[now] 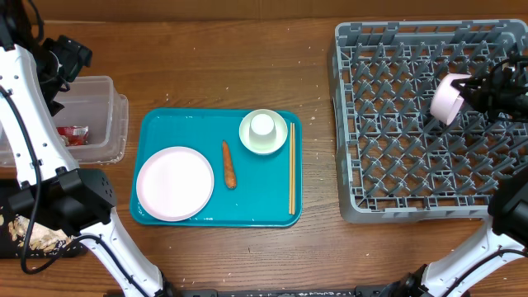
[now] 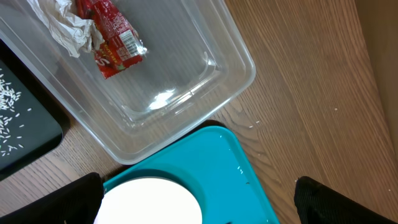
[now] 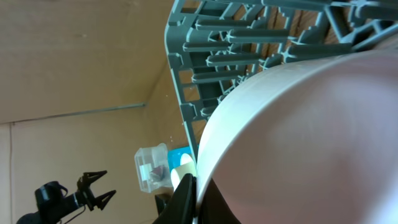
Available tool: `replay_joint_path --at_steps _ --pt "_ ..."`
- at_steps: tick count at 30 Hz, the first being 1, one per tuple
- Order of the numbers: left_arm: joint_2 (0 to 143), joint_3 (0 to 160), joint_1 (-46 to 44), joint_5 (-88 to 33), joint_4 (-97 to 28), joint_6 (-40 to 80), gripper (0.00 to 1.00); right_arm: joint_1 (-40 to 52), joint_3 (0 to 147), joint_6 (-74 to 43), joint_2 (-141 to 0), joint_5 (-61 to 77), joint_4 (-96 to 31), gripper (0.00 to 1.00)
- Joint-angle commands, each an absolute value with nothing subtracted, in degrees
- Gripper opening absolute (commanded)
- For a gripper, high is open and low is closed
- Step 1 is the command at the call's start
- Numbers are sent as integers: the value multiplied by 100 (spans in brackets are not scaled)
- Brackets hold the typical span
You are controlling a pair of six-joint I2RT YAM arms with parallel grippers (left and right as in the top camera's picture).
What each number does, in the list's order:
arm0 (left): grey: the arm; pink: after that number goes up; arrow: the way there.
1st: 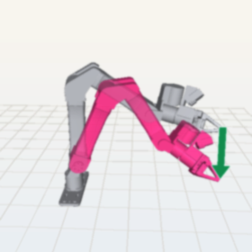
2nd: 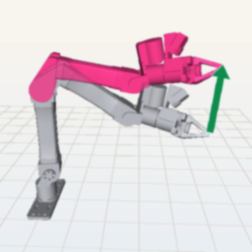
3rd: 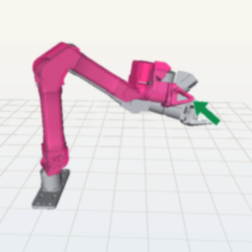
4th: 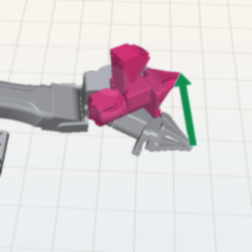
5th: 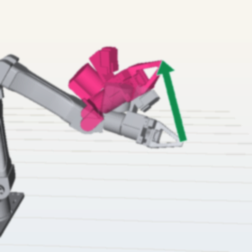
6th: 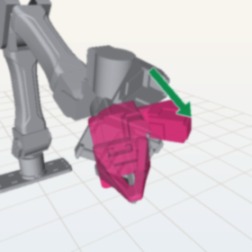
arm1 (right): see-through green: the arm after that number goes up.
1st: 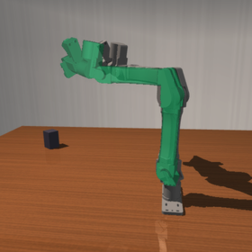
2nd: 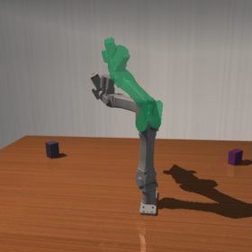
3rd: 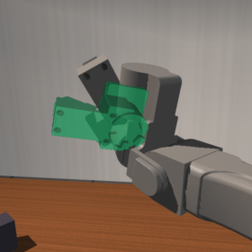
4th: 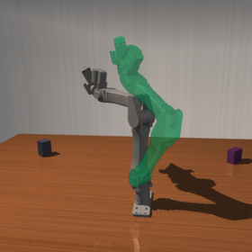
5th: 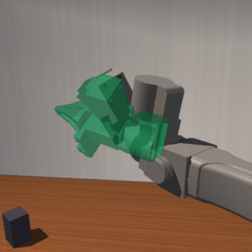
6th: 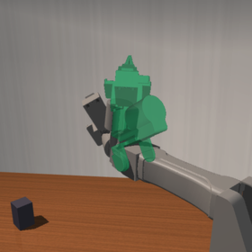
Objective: Sort waste into correct bins and load items into the dishwasher
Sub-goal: 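Carry the white bowl right and set it in the grey rack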
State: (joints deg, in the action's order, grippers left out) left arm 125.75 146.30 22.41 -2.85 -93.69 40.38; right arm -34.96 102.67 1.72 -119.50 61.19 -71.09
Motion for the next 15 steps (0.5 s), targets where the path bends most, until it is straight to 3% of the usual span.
replay_joint_path --at_steps 1,6,15 --pt "12599 14671 2224 -301 -9382 4117 100 -3658 10287 172 -11931 5334 -7303 4" --pt "12602 14671 2224 -301 -9382 4117 100 -3920 10624 132 -11880 4989 -7756 13" --pt "12602 14671 2224 -301 -9382 4117 100 -4283 12376 -1094 -11397 2368 -9229 47"
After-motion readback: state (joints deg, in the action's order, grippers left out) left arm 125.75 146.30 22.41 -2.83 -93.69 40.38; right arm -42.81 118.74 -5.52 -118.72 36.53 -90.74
